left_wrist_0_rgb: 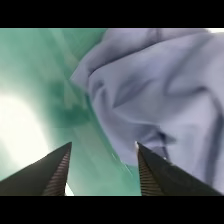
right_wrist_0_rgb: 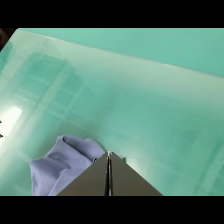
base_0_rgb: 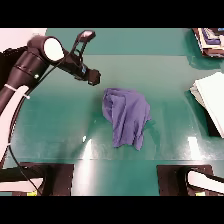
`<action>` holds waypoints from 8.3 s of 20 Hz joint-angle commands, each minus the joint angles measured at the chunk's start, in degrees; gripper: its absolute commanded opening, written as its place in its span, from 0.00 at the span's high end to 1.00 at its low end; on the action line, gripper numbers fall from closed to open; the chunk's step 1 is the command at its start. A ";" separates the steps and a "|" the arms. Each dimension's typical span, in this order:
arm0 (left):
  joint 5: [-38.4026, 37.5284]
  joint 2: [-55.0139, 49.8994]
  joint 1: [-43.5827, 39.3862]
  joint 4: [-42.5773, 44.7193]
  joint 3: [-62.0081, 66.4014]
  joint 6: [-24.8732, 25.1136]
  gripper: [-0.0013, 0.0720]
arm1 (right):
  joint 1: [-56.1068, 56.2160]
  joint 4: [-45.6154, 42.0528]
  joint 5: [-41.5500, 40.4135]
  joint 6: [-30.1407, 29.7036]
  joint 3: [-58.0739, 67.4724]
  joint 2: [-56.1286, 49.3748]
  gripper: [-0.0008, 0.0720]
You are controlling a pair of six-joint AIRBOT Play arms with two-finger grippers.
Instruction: Fold the shirts.
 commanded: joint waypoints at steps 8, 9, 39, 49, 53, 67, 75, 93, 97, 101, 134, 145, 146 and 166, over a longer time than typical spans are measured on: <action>13.22 -14.99 2.64 -18.71 -9.79 7.21 0.31 | 0.09 0.11 2.05 2.12 -11.15 0.02 0.96; 14.23 -15.85 2.64 -21.75 -9.81 8.79 0.31 | 0.09 0.09 2.01 2.12 -12.02 0.04 0.96; 5.40 -9.75 4.15 -12.63 -3.56 9.66 0.95 | 37.18 1.44 -21.88 -0.50 -73.00 4.22 0.96; 8.20 22.75 4.13 5.14 -3.23 9.64 0.95 | 6.51 -18.03 -13.20 9.38 -46.14 26.05 0.97; 11.37 35.56 4.13 3.30 -3.23 9.62 0.95 | 0.20 -18.08 -13.18 8.44 -30.84 29.03 0.97; -1.73 32.04 2.36 -1.92 -19.56 5.55 0.95 | 5.73 -20.04 -2.86 8.52 -26.60 21.59 0.97; 4.44 31.58 -9.97 -11.61 -52.43 5.53 0.95 | 17.81 -28.41 -11.37 12.15 -48.87 20.83 0.97; 8.15 21.99 18.23 -1.25 -27.74 0.07 0.31 | 17.75 -28.39 -14.10 12.15 -49.68 20.83 0.97; 9.53 8.22 21.31 -9.49 -27.71 3.04 0.31 | 17.77 -28.04 -13.66 12.15 -49.68 20.83 0.97; 9.31 -0.87 23.71 -22.84 -27.74 7.10 0.31 | 17.77 -28.04 -13.57 12.15 -49.68 20.83 0.97; 8.83 39.04 23.71 -19.76 23.32 10.97 0.95 | -0.04 -31.50 -9.86 7.41 6.71 23.41 0.97; -5.68 30.97 23.71 -11.80 9.64 5.31 0.95 | -8.48 -22.40 -0.20 6.56 3.74 15.65 0.97; -6.86 28.70 23.71 -12.70 4.59 5.33 0.95 | -8.48 -20.31 2.71 6.56 3.74 11.34 0.97; 24.74 -0.72 25.00 -12.09 -16.26 7.10 0.24 | 8.09 -19.39 -13.70 6.56 3.74 -29.22 0.38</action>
